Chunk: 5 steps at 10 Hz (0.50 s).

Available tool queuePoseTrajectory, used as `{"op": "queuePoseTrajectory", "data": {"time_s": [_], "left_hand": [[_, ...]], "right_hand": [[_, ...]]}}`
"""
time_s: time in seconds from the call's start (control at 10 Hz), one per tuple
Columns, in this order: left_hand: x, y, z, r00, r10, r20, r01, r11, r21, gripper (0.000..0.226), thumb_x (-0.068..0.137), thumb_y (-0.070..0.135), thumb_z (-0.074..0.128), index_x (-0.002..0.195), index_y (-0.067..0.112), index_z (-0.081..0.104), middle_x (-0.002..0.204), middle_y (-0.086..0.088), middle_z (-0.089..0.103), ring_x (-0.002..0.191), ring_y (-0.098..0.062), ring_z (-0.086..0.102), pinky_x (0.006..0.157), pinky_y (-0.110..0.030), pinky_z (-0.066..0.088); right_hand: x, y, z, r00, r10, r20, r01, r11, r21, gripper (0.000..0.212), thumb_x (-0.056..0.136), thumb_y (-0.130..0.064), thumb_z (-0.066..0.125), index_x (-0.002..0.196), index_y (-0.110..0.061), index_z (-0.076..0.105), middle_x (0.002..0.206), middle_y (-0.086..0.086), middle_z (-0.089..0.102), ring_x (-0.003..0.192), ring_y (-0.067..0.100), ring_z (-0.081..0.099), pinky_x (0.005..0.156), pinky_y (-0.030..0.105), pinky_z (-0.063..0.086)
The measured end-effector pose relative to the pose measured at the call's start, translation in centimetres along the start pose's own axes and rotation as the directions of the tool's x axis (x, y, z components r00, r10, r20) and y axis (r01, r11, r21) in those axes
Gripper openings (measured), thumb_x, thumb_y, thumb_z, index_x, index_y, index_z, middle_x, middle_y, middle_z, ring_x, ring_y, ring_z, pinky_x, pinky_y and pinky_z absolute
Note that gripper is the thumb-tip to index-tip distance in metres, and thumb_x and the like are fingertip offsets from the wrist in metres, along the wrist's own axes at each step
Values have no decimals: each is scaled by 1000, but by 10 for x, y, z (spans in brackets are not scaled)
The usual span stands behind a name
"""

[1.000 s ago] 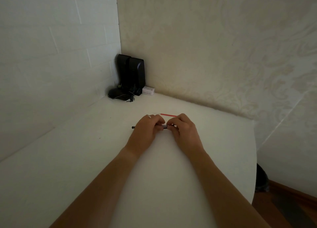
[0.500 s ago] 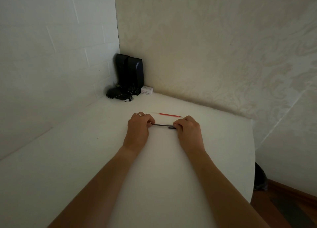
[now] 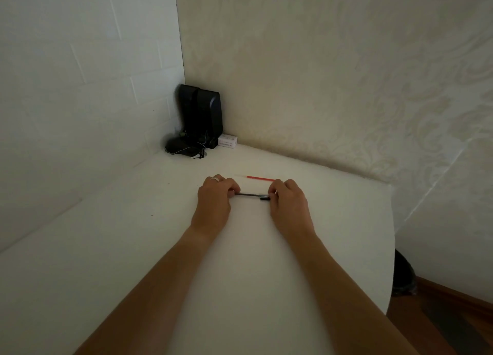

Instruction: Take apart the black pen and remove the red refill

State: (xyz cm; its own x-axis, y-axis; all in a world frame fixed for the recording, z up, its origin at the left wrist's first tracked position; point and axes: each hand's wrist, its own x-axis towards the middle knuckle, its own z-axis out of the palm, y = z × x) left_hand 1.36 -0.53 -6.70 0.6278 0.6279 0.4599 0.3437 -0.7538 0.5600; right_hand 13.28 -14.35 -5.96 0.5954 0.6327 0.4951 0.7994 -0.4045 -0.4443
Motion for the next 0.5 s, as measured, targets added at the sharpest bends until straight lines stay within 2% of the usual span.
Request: {"op": "queuePoseTrajectory", "data": {"time_s": [0.2,0.3,0.4,0.5], "left_hand": [[-2,1,1,1000,17,1,-17,1000,18,23,93,2,52,99,14,71,95,-7,65,97,-24,54,87,-42,46],[-1,1,0,1000,21,4,-21,999,34,23,93,2,52,100,12,71,95,-8,65,96,-25,56,86,-41,48],[-4,5,-3,999,40,-1,-40,999,35,24,94,0,51,103,11,70,98,-10,66,98,-25,58,85,-34,49],[0,17,-18,996,73,-56,-71,997,29,22,98,9,50,108,13,70,102,-8,67,100,-23,59,87,-33,49]], "right_hand": [[1,1,1,1000,19,13,-19,1000,11,11,97,-7,52,96,-5,63,95,11,58,78,25,54,69,31,46],[2,1,0,998,48,27,-49,998,29,10,95,-6,54,95,-6,64,94,11,59,75,22,52,67,27,41],[4,1,-5,995,89,56,-93,992,80,11,94,-5,54,93,-4,65,91,13,61,78,26,58,68,27,42],[11,-2,-21,975,176,133,-195,970,144,14,97,-12,55,99,-7,67,97,12,66,89,27,62,77,30,50]]}}
